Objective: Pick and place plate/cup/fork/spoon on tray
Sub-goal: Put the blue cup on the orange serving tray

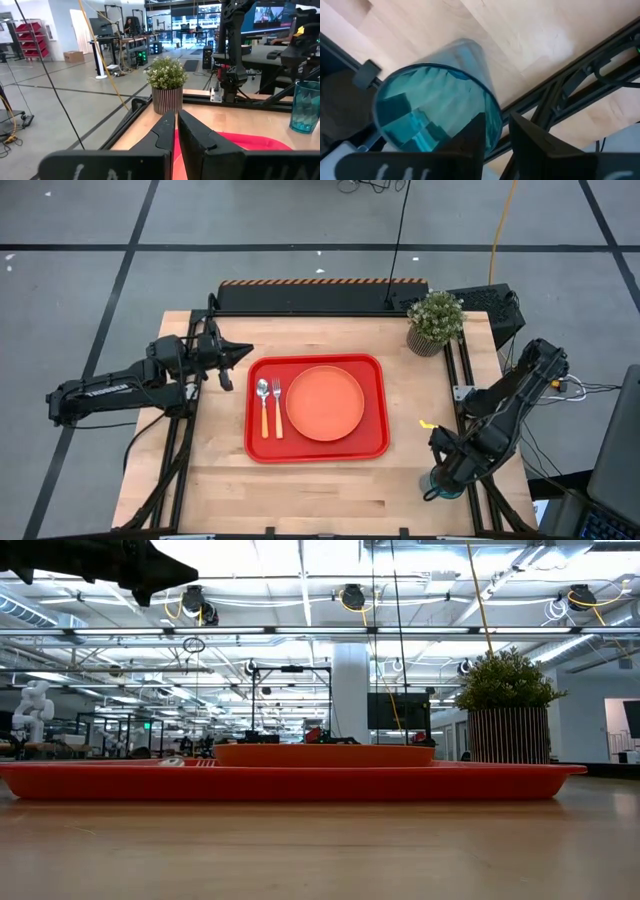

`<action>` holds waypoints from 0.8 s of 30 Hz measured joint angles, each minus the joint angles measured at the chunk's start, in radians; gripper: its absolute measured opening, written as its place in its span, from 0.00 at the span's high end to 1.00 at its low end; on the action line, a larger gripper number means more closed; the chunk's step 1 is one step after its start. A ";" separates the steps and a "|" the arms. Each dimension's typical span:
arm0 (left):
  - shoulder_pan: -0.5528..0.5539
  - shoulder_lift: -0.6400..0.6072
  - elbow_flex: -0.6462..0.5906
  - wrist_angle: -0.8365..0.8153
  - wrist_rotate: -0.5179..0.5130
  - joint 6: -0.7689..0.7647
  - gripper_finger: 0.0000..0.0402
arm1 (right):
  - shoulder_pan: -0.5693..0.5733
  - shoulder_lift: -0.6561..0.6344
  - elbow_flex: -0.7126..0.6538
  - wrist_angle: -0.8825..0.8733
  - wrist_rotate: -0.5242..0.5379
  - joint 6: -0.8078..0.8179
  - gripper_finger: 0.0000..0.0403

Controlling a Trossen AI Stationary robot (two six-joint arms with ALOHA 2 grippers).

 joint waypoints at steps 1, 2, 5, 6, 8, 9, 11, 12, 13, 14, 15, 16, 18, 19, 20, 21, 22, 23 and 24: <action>0.000 0.000 0.000 0.001 0.000 0.000 0.94 | 0.000 0.000 -0.008 0.003 0.000 0.000 0.81; 0.000 0.000 0.000 0.003 0.000 0.000 0.94 | 0.000 0.000 -0.016 0.007 -0.001 -0.001 0.81; 0.000 0.000 0.000 0.003 0.000 0.000 0.94 | 0.000 0.000 -0.042 0.027 0.000 -0.011 0.81; 0.000 0.000 0.000 0.003 0.000 0.000 0.94 | 0.000 0.000 -0.051 0.036 0.000 -0.014 0.81; 0.000 0.000 0.000 0.003 0.000 0.000 0.94 | 0.000 0.000 -0.071 0.053 0.000 -0.020 0.81; 0.000 0.000 0.000 0.003 0.000 0.000 0.94 | 0.000 0.000 -0.079 0.059 -0.001 -0.021 0.81; 0.000 0.000 0.000 0.003 0.000 0.000 0.94 | 0.000 0.000 -0.094 0.063 -0.002 -0.023 0.82; 0.000 0.000 0.000 0.003 0.000 0.000 0.94 | -0.001 0.000 -0.099 0.070 -0.007 -0.027 0.84; 0.000 0.000 0.000 0.003 0.000 0.000 0.94 | -0.001 0.000 -0.101 0.073 -0.020 -0.034 0.87; 0.000 0.000 0.000 0.003 0.000 0.000 0.94 | -0.001 0.000 -0.101 0.073 -0.028 -0.039 0.91; 0.000 0.000 0.000 0.003 0.000 0.000 0.94 | -0.001 0.000 -0.102 0.076 -0.031 -0.049 0.95; 0.000 0.000 0.000 0.003 0.000 0.000 0.94 | -0.001 0.000 -0.102 0.077 -0.031 -0.058 0.97; 0.000 0.000 0.000 0.003 0.000 0.000 0.94 | -0.001 -0.001 -0.102 0.072 -0.031 -0.064 0.98; 0.000 0.000 0.000 0.003 0.000 0.000 0.94 | -0.001 -0.001 -0.102 0.071 -0.031 -0.064 0.99; 0.000 0.000 0.000 0.003 0.000 0.000 0.94 | -0.001 -0.003 -0.102 0.071 -0.029 -0.067 0.99; 0.000 0.000 0.000 0.004 0.000 0.000 0.94 | -0.002 -0.004 -0.102 0.071 -0.025 -0.071 0.99; 0.000 0.000 0.000 0.004 0.000 0.000 0.94 | -0.003 -0.004 -0.102 0.069 -0.024 -0.071 0.99; 0.000 0.000 0.000 0.004 0.000 0.000 0.94 | -0.009 -0.006 -0.102 0.068 -0.025 -0.074 0.99; 0.000 0.000 0.000 0.004 0.000 0.000 0.94 | -0.014 -0.008 -0.102 0.069 -0.025 -0.078 0.99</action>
